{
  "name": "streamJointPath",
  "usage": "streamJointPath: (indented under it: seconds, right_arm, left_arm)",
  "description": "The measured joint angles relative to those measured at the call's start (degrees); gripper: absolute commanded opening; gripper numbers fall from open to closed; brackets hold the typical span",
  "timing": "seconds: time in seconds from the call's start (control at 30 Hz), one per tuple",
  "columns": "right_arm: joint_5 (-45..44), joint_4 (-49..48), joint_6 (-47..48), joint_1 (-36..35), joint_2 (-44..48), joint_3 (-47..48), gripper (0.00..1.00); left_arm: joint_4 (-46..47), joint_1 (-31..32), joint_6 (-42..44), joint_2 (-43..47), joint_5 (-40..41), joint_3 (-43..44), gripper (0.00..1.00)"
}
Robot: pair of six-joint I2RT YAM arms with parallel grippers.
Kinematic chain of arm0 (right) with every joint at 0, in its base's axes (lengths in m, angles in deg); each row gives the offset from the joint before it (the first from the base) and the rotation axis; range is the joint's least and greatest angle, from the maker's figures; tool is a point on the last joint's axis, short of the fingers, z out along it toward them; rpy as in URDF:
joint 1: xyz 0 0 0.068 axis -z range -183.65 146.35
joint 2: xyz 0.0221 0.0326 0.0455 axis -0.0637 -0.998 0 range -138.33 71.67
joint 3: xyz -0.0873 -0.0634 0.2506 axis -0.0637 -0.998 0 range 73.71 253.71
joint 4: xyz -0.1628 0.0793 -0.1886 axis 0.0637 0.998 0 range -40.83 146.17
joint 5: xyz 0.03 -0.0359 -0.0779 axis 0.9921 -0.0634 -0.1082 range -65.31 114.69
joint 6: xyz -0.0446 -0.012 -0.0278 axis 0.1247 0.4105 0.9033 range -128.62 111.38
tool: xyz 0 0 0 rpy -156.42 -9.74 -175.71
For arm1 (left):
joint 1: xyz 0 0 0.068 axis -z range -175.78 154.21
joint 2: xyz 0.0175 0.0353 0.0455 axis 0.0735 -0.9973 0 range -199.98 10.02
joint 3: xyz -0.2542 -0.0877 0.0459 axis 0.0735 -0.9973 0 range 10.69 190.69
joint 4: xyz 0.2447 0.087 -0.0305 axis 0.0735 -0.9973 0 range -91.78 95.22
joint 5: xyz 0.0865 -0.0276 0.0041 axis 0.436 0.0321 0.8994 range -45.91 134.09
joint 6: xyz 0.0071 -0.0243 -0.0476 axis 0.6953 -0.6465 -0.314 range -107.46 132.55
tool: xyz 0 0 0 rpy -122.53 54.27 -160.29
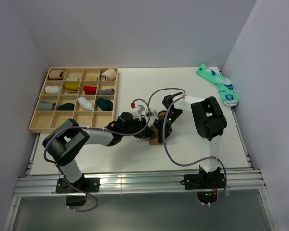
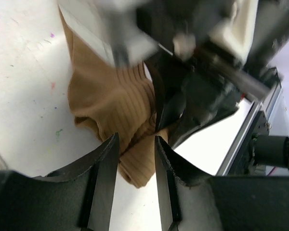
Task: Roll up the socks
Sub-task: Roll the sock at the center of the board.
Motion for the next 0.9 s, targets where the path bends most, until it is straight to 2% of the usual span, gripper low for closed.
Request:
streamJointPath:
  seconds: [0.33, 0.63, 0.77, 0.9]
  right_arm:
    - [0.1, 2.2, 0.0, 1.2, -2.3, 1.5, 0.21]
    - [0.0, 3.4, -0.2, 1.3, -3.2, 2.4, 0.20]
    - [0.0, 3.8, -1.0, 1.4, -4.0, 3.1, 0.21]
    - [-0.1, 4.0, -2.0, 1.4, -4.7, 3.5, 0.21]
  left_arm:
    - [6.4, 0.5, 2.4, -2.7, -4.4, -1.6, 0.45]
    - [7.6, 1.9, 3.8, -6.4, -5.6, -1.4, 0.48]
    - [8.3, 2.0, 4.2, -6.8, -5.8, -1.2, 0.47]
    - [8.8, 2.0, 4.4, -7.2, -5.9, -1.2, 0.41]
